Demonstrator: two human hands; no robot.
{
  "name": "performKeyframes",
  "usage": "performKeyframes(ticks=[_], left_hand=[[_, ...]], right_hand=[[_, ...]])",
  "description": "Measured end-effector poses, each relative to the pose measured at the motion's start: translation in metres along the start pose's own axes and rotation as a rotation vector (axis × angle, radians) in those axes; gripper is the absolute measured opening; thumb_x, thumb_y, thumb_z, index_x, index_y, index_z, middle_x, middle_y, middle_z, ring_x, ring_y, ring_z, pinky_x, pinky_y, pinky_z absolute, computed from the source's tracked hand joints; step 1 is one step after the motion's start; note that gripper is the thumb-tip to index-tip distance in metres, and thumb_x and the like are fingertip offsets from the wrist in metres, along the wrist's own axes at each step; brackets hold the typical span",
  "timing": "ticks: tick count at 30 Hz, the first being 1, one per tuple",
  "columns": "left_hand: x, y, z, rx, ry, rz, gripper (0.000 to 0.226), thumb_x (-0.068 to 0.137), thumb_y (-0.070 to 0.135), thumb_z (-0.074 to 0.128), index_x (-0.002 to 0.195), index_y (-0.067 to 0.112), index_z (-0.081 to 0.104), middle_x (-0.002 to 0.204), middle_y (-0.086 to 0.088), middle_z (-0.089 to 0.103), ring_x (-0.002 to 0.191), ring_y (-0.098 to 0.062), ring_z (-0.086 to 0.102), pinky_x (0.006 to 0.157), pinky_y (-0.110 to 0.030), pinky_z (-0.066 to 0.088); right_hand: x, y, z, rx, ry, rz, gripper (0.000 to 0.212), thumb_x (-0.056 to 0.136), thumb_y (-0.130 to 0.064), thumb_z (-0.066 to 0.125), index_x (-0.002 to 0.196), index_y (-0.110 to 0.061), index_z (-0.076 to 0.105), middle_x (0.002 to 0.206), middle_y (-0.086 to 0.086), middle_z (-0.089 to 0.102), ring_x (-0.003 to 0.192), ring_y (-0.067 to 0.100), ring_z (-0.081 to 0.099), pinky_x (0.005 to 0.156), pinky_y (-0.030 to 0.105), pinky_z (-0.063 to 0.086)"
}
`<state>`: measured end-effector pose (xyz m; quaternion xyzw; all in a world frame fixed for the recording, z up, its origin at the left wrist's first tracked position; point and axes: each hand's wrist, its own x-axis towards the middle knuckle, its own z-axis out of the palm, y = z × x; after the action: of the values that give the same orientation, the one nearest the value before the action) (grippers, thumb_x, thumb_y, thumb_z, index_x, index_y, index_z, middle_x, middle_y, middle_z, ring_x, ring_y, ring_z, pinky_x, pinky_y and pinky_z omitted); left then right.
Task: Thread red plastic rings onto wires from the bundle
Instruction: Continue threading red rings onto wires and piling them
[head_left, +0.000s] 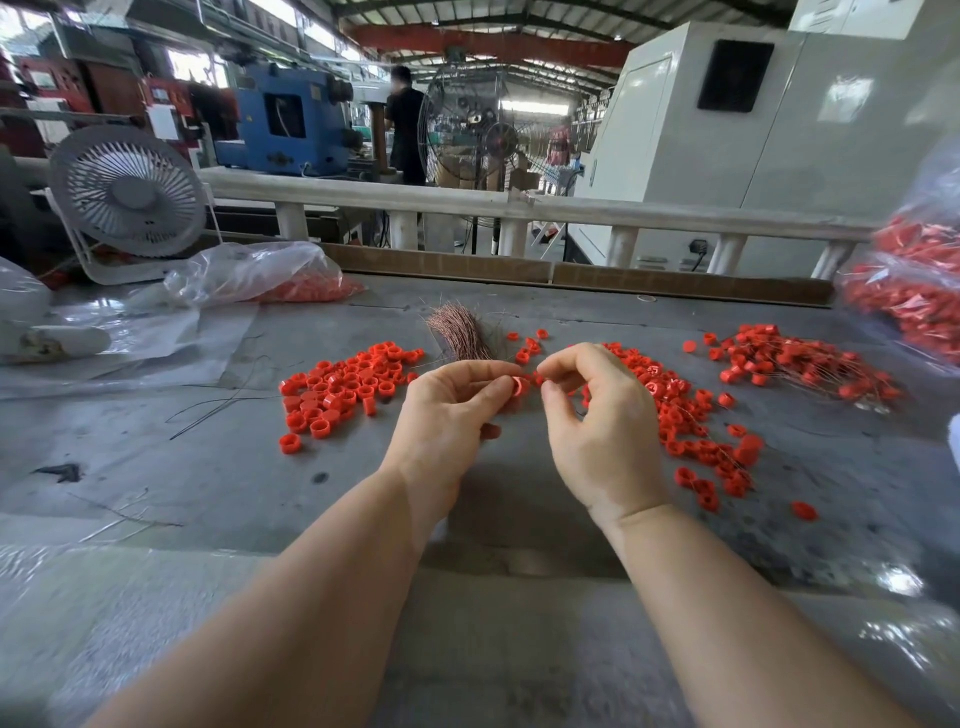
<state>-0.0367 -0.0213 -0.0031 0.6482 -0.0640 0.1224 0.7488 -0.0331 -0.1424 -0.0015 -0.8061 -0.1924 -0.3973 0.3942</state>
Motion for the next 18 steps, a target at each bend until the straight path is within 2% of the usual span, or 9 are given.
performKeyframes(ticks=[3,10,15,18], left_hand=[[-0.0007,-0.0003,0.0003,0.028,0.008,0.026,0.025,0.088,0.003,0.059,0.076,0.022,0.068,0.063,0.01,0.069,0.064,-0.002,0.059,0.05,-0.015,0.042],[-0.0016,0.0016,0.0006,0.096,0.03,0.11,0.027,0.086,0.002,0.06,0.076,0.026,0.067,0.061,0.015,0.067,0.059,0.006,0.057,0.053,-0.014,0.044],[-0.0024,0.0018,0.0006,0.094,0.014,0.129,0.026,0.085,0.004,0.063,0.076,0.027,0.069,0.067,0.013,0.07,0.069,0.0,0.061,0.062,-0.015,0.048],[-0.0018,0.001,0.0009,0.083,0.005,0.135,0.026,0.084,0.005,0.065,0.075,0.028,0.07,0.067,0.012,0.07,0.068,0.001,0.061,0.062,-0.014,0.048]], right_hand=[[-0.0007,0.0015,0.0006,0.003,-0.023,0.051,0.01,0.084,0.0,0.058,0.083,-0.008,0.064,0.08,0.002,0.064,0.075,0.019,0.057,0.07,0.027,0.043],[-0.0016,0.0002,0.0029,0.069,-0.117,0.124,0.012,0.09,-0.021,0.059,0.082,-0.012,0.063,0.072,0.0,0.063,0.07,0.02,0.058,0.066,0.04,0.048],[0.0007,0.0009,0.001,0.102,-0.132,0.205,0.018,0.087,-0.03,0.062,0.074,-0.017,0.06,0.063,-0.011,0.056,0.062,0.011,0.053,0.062,0.033,0.045],[0.0016,0.0026,0.0007,0.12,-0.163,0.236,0.022,0.088,-0.032,0.06,0.072,-0.017,0.06,0.062,-0.011,0.055,0.061,0.008,0.051,0.061,0.031,0.044]])
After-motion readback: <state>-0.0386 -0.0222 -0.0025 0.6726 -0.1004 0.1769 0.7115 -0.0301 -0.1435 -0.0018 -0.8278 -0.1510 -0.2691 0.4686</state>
